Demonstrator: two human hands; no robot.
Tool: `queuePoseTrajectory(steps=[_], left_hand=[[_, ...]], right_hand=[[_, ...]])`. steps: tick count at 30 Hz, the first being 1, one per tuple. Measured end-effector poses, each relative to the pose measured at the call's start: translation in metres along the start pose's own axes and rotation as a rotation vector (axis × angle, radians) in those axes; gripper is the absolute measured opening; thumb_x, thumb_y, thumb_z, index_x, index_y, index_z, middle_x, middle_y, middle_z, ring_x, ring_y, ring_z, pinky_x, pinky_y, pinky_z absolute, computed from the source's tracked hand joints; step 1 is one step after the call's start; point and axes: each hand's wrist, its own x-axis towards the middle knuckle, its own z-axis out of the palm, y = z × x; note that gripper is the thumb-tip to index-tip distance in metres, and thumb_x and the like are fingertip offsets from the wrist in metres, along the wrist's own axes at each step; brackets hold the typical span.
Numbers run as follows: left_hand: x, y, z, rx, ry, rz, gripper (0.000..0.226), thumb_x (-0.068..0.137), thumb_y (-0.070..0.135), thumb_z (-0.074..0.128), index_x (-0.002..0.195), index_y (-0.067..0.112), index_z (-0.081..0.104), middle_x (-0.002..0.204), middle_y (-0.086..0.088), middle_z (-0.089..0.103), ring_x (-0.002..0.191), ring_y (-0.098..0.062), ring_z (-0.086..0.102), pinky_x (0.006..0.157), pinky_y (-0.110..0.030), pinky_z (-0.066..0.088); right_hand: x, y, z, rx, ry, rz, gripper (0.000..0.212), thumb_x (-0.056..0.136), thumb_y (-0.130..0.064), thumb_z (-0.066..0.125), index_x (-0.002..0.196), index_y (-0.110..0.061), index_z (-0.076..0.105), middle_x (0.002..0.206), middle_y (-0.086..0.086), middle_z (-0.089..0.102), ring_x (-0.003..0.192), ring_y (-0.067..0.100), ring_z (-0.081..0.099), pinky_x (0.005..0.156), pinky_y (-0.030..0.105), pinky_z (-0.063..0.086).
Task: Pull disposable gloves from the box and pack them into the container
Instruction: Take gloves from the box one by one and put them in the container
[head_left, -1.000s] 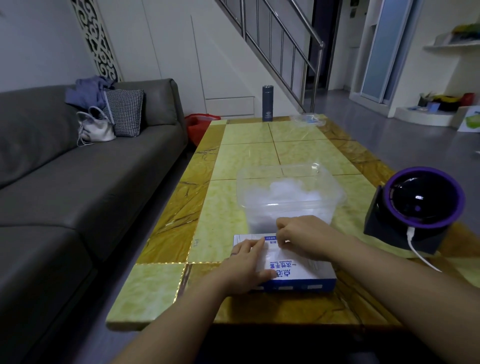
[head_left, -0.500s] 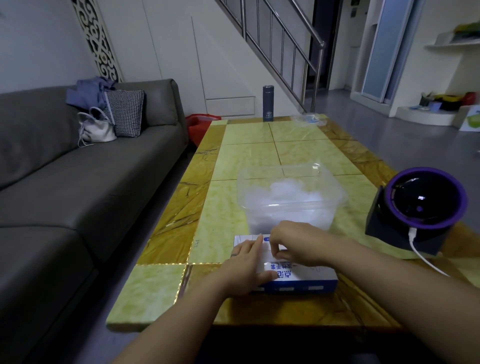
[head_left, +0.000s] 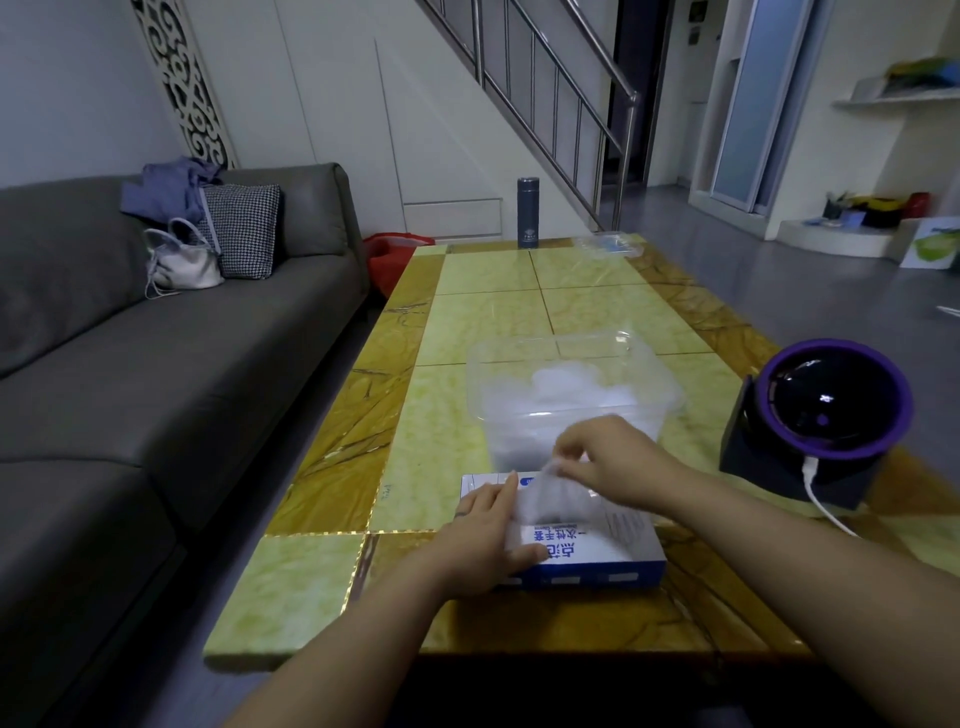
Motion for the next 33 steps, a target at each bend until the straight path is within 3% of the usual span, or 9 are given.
queuePoseTrajectory(steps=[6, 8, 12, 15, 18, 21, 24, 29, 33], left_hand=[[-0.001, 0.002, -0.001, 0.001, 0.059, -0.010, 0.088, 0.088, 0.052, 0.055, 0.152, 0.020, 0.003, 0.153, -0.001, 0.019, 0.142, -0.023, 0.014, 0.115, -0.041, 0.020], [-0.007, 0.006, -0.009, -0.056, 0.114, 0.005, 0.087, 0.083, 0.052, 0.063, 0.149, 0.024, 0.013, 0.148, 0.002, 0.030, 0.136, -0.021, 0.030, 0.111, -0.042, 0.029], [-0.022, 0.024, -0.046, -0.642, 0.065, 0.072, 0.077, 0.074, 0.062, 0.066, 0.139, 0.041, 0.031, 0.141, 0.015, 0.039, 0.123, -0.006, 0.040, 0.101, -0.022, 0.034], [-0.019, 0.033, -0.067, -0.934, 0.067, 0.093, 0.059, 0.070, 0.074, 0.060, 0.119, 0.041, 0.053, 0.133, 0.007, 0.055, 0.121, -0.007, 0.052, 0.104, -0.031, 0.037], [-0.010, 0.044, -0.078, -1.012, 0.168, 0.060, 0.042, 0.082, 0.051, 0.059, 0.113, 0.023, 0.062, 0.110, 0.002, 0.067, 0.103, -0.010, 0.065, 0.092, -0.028, 0.047], [-0.003, 0.056, -0.088, -1.234, 0.331, 0.014, 0.014, 0.092, 0.016, 0.057, 0.089, 0.005, 0.065, 0.078, -0.003, 0.072, 0.091, -0.022, 0.068, 0.095, -0.032, 0.049], [-0.002, 0.061, -0.102, -1.423, 0.438, 0.024, 0.019, 0.093, -0.001, 0.050, 0.076, 0.003, 0.058, 0.061, -0.004, 0.067, 0.077, -0.022, 0.065, 0.096, -0.036, 0.049], [-0.008, 0.063, -0.110, -1.385, 0.256, 0.007, 0.009, 0.093, 0.007, 0.053, 0.098, 0.001, 0.058, 0.078, -0.008, 0.065, 0.077, -0.018, 0.064, 0.096, -0.039, 0.049], [-0.017, 0.050, -0.116, -1.037, -0.049, 0.123, 0.064, 0.071, 0.035, 0.076, 0.125, 0.013, 0.050, 0.132, -0.001, 0.051, 0.121, -0.014, 0.049, 0.105, -0.043, 0.040]], right_hand=[[0.010, -0.026, -0.078, 0.248, 0.414, -0.056, 0.016, 0.090, -0.021, 0.063, 0.086, -0.008, 0.071, 0.080, 0.003, 0.067, 0.076, 0.015, 0.057, 0.067, 0.024, 0.041], [0.007, -0.027, -0.091, 0.187, 0.355, -0.053, 0.015, 0.090, -0.023, 0.062, 0.092, -0.011, 0.071, 0.088, 0.001, 0.068, 0.084, 0.014, 0.059, 0.070, 0.023, 0.043], [-0.003, -0.021, -0.086, 0.135, 0.185, -0.001, 0.016, 0.091, -0.025, 0.061, 0.099, -0.014, 0.070, 0.095, -0.002, 0.067, 0.089, 0.013, 0.059, 0.077, 0.028, 0.046], [-0.007, -0.022, -0.079, 0.145, 0.112, -0.015, 0.017, 0.092, -0.024, 0.060, 0.102, -0.014, 0.070, 0.100, -0.003, 0.068, 0.093, 0.011, 0.059, 0.076, 0.023, 0.044], [-0.004, -0.028, -0.078, 0.102, 0.105, -0.050, 0.020, 0.094, -0.021, 0.058, 0.108, -0.015, 0.070, 0.108, -0.003, 0.067, 0.101, 0.011, 0.058, 0.082, 0.022, 0.042], [-0.003, -0.025, -0.082, 0.101, 0.112, -0.050, 0.040, 0.091, -0.025, 0.062, 0.130, -0.023, 0.056, 0.129, -0.007, 0.052, 0.120, 0.010, 0.046, 0.092, 0.018, 0.033], [-0.003, -0.010, -0.085, 0.336, 0.107, 0.125, 0.060, 0.085, -0.030, 0.069, 0.140, -0.029, 0.043, 0.141, -0.008, 0.044, 0.128, 0.012, 0.043, 0.100, 0.025, 0.035], [-0.002, -0.003, -0.075, 0.721, 0.133, 0.218, 0.008, 0.090, -0.023, 0.062, 0.092, -0.024, 0.069, 0.100, 0.001, 0.069, 0.081, 0.010, 0.062, 0.072, 0.023, 0.054], [0.002, -0.002, -0.078, 0.499, 0.082, 0.227, 0.009, 0.091, -0.022, 0.062, 0.087, -0.019, 0.069, 0.084, -0.004, 0.069, 0.072, 0.008, 0.062, 0.058, 0.015, 0.046]])
